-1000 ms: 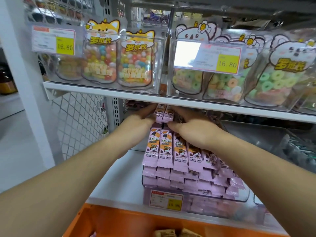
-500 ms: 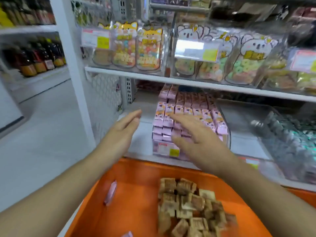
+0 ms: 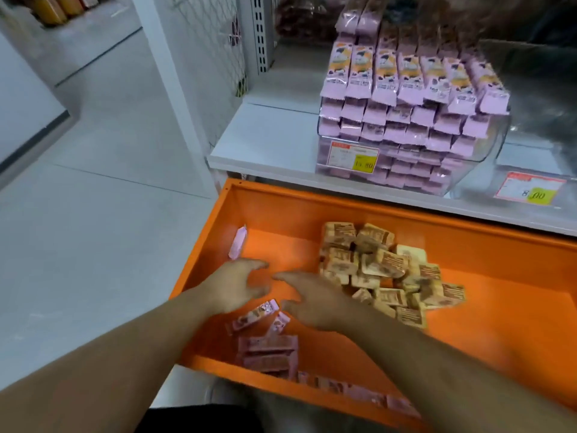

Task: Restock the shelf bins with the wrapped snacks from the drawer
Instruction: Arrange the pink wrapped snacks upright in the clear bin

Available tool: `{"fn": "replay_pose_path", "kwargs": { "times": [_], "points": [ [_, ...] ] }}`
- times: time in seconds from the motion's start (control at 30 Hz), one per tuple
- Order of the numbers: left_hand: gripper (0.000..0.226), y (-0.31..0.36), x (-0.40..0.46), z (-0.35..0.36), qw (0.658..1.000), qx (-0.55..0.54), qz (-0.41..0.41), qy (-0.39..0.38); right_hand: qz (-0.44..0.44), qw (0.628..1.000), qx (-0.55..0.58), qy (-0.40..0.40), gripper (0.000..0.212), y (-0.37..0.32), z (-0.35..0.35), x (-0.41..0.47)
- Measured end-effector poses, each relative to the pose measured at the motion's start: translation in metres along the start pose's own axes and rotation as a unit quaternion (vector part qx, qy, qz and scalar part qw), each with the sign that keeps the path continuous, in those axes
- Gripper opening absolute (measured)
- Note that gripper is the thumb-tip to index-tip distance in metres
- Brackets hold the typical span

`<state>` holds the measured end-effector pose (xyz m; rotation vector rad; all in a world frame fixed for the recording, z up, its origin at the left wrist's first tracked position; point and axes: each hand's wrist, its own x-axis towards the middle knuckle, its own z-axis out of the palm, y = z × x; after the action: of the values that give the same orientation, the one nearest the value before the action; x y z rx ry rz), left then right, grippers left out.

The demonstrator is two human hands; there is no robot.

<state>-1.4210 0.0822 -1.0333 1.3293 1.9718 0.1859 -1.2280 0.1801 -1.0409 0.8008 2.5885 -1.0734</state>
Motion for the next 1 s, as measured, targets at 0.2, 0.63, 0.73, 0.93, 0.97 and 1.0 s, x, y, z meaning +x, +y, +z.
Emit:
{"fn": "replay_pose_path", "kwargs": {
  "times": [0.2, 0.63, 0.73, 0.93, 0.97, 1.0],
  "points": [
    [0.048, -0.04, 0.058, 0.039, 0.986, 0.087, -0.05, -0.131, -0.033, 0.994, -0.045, -0.095, 0.039, 0.049, 0.051, 0.053],
    [0.024, -0.054, 0.09, 0.063, 0.988, 0.096, -0.069, -0.1, -0.152, 0.97, -0.189, -0.03, 0.022, 0.066, 0.075, 0.07],
    [0.023, -0.045, 0.084, 0.044, 0.994, 0.045, -0.085, -0.046, -0.096, 0.985, -0.143, 0.0, 0.03, 0.063, 0.052, 0.057],
    [0.034, 0.009, 0.06, -0.009, 0.996, -0.051, -0.071, 0.033, 0.051, 0.987, 0.128, 0.08, 0.028, 0.05, -0.044, -0.005],
    [0.036, 0.025, 0.052, -0.018, 0.995, -0.073, -0.06, 0.036, 0.056, 0.982, 0.153, 0.092, 0.028, 0.045, -0.061, -0.019],
    [0.036, 0.041, 0.044, -0.028, 0.993, -0.097, -0.046, 0.039, 0.056, 0.978, 0.171, 0.103, 0.026, 0.038, -0.078, -0.035]
  ]
}}
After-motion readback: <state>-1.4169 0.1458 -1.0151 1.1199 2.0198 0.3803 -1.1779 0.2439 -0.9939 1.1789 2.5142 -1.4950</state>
